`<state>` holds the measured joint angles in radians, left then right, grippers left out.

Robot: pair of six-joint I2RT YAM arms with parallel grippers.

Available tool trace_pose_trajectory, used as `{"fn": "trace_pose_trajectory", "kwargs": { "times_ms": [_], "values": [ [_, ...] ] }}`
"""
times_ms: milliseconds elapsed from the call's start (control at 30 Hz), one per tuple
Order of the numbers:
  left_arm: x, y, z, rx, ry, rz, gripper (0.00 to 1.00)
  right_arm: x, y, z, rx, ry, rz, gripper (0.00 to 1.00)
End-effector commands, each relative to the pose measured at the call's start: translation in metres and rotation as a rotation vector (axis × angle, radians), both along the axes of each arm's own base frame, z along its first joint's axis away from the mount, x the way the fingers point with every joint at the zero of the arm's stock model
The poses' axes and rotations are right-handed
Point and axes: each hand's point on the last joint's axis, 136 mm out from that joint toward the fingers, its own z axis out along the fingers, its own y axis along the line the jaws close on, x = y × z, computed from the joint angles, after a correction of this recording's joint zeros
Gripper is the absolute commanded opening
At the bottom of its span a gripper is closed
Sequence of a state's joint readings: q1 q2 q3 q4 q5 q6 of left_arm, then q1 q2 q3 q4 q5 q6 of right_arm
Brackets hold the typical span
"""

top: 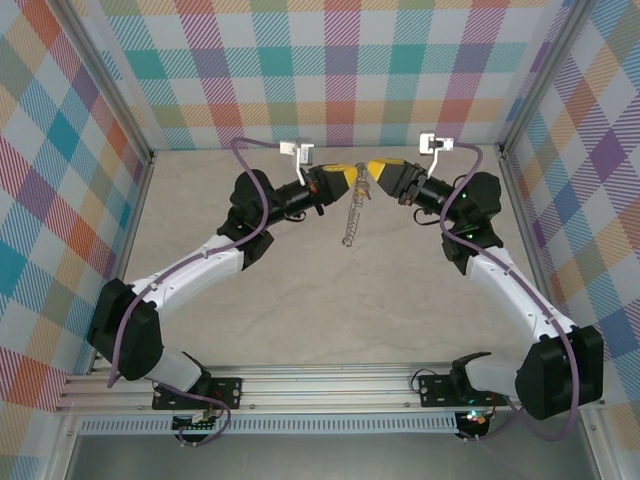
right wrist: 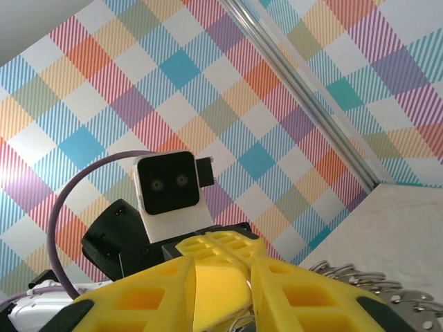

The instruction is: Put the keys on the keyring

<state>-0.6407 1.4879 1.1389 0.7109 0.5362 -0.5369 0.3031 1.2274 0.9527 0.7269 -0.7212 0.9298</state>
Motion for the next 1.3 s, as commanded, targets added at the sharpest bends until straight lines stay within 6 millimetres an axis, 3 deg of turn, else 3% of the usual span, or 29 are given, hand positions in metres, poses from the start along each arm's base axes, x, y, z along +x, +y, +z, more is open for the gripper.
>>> {"fn": "trace_pose_trajectory", "kwargs": {
  "times_ms": [0,167,467,733,900,1033,1267],
  "values": [
    [-0.006,0.006,0.030,-0.092,-0.062,-0.001,0.00,0.002,0.001,-0.004,0.019,-0.010,-0.012,0.25],
    [-0.006,0.007,0.031,-0.099,-0.057,0.001,0.00,0.004,0.007,-0.015,0.018,0.020,0.004,0.18],
    [-0.005,0.007,0.031,-0.101,-0.055,0.006,0.00,-0.010,0.026,-0.018,0.001,0.018,0.067,0.04],
    [-0.005,0.007,0.033,-0.104,-0.060,0.006,0.00,-0.019,0.028,-0.027,-0.037,0.038,0.078,0.00],
    [-0.007,0.008,0.037,-0.109,-0.070,0.004,0.00,-0.022,0.018,-0.037,-0.101,0.051,0.001,0.00],
    [-0.009,0.008,0.038,-0.108,-0.072,-0.002,0.00,-0.021,0.003,-0.037,-0.144,0.047,-0.082,0.14],
    [-0.012,0.009,0.041,-0.111,-0.081,-0.011,0.00,-0.023,-0.016,-0.033,-0.151,0.029,-0.152,0.14]
  ]
}}
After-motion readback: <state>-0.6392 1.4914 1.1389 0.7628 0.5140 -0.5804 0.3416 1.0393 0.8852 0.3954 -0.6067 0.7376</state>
